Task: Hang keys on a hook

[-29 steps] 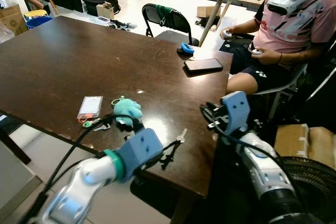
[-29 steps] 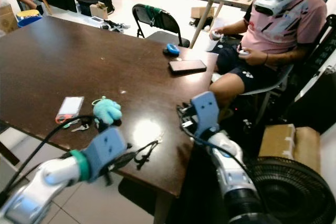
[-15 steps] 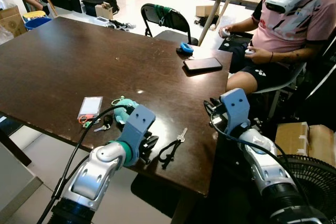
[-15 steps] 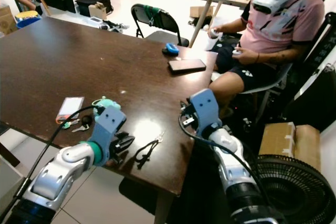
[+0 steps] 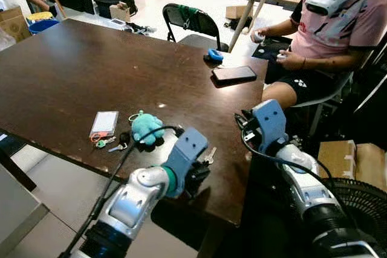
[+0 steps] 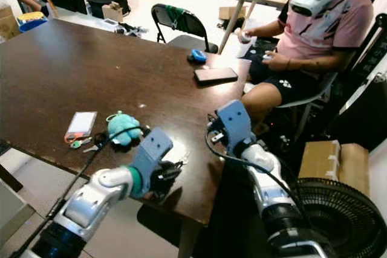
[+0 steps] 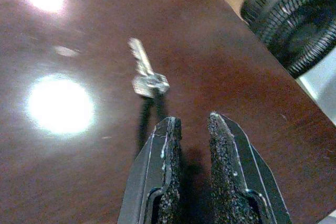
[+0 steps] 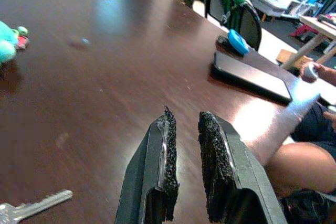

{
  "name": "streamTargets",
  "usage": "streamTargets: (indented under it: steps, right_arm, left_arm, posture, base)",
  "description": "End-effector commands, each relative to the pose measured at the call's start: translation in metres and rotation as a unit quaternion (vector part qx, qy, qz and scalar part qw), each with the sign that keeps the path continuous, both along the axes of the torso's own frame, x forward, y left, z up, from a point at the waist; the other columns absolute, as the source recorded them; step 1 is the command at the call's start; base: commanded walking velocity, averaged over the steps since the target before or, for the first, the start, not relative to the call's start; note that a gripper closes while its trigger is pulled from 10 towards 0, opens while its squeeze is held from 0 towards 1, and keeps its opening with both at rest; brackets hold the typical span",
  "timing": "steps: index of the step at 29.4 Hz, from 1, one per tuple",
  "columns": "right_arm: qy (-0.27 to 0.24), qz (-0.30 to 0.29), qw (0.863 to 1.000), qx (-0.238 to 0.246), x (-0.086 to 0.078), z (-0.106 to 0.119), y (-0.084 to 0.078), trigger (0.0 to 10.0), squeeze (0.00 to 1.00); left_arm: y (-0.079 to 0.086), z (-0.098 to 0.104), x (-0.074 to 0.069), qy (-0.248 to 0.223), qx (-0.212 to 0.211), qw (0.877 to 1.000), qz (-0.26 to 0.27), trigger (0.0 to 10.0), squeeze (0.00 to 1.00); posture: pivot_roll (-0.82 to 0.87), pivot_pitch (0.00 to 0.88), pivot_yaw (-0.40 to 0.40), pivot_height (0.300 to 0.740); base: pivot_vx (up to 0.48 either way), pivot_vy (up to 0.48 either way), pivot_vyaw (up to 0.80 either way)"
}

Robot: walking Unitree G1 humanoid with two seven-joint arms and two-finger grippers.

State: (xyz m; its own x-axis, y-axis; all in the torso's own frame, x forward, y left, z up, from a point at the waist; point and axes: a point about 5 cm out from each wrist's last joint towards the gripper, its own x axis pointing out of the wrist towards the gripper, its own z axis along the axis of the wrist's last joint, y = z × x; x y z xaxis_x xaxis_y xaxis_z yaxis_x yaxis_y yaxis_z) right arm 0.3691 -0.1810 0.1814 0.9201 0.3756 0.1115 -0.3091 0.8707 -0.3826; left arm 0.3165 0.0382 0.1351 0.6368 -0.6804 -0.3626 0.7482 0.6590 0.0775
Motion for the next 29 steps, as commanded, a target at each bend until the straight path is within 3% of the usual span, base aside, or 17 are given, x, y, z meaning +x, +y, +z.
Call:
streamTargets:
  steps: [1, 5, 16, 20, 29]
  right_arm:
    - [0.0, -0.004, 1.0, -0.002, 0.0, -0.001, -0.002, 10.0, 0.0]
    - [-0.004, -0.005, 1.0, -0.002, 0.0, 0.0, -0.003, 10.0, 0.0]
    - [-0.008, 0.002, 1.0, 0.005, 0.0, -0.002, 0.0, 10.0, 0.0]
    - [-0.007, 0.003, 1.0, 0.008, 0.0, -0.002, -0.001, 10.0, 0.0]
    - [-0.006, 0.005, 1.0, 0.009, 0.001, -0.003, 0.002, 10.0, 0.0]
  left_arm:
    - [-0.004, -0.002, 0.002, -0.004, 0.01, 1.0, 0.0, 10.0, 0.0]
    - [-0.006, -0.004, 0.005, -0.006, 0.014, 1.0, 0.004, 10.0, 0.0]
    - [0.017, 0.001, 0.014, -0.021, 0.022, 0.998, 0.048, 10.0, 0.0]
    - [0.032, 0.008, 0.004, -0.031, 0.015, 0.998, 0.048, 10.0, 0.0]
    - [0.025, 0.007, -0.008, -0.022, 0.002, 1.0, 0.016, 10.0, 0.0]
  posture:
    - [0.05, 0.097, 0.083, 0.74]
    - [0.04, 0.106, 0.084, 0.74]
    - [0.05, 0.112, 0.083, 0.74]
    - [0.06, 0.115, 0.08, 0.74]
    - [0.07, 0.113, 0.075, 0.74]
  base:
    - [0.0, 0.0, 0.0]
    - [0.0, 0.0, 0.0]
    - [0.0, 0.0, 0.0]
    - [0.0, 0.0, 0.0]
    - [0.0, 0.0, 0.0]
